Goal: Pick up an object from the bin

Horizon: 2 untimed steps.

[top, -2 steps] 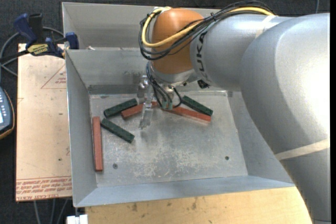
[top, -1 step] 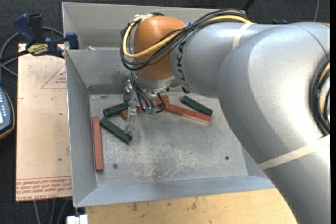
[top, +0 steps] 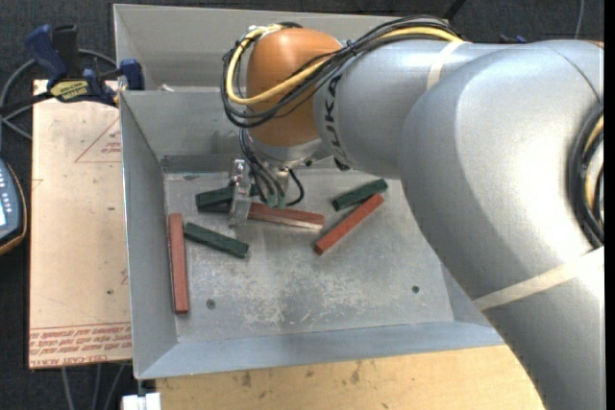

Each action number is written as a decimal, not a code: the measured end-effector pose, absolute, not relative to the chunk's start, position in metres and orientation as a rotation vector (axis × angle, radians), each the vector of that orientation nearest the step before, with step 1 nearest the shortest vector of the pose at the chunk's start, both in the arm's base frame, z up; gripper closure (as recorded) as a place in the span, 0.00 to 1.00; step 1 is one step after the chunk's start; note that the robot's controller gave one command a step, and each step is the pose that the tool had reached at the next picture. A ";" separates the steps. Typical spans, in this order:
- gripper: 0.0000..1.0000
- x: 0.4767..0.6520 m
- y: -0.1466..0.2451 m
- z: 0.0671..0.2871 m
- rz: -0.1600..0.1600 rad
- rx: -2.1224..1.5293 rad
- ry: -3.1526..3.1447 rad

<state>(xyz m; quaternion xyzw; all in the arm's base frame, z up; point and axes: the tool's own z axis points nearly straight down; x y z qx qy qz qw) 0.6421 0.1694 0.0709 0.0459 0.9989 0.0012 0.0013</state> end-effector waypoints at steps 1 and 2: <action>1.00 0.627 0.164 0.200 0.006 0.113 3.128; 0.00 0.626 0.164 0.194 0.003 0.114 3.136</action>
Offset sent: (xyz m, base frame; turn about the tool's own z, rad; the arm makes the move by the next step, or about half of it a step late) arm -0.0171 -0.0063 0.1232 -0.0195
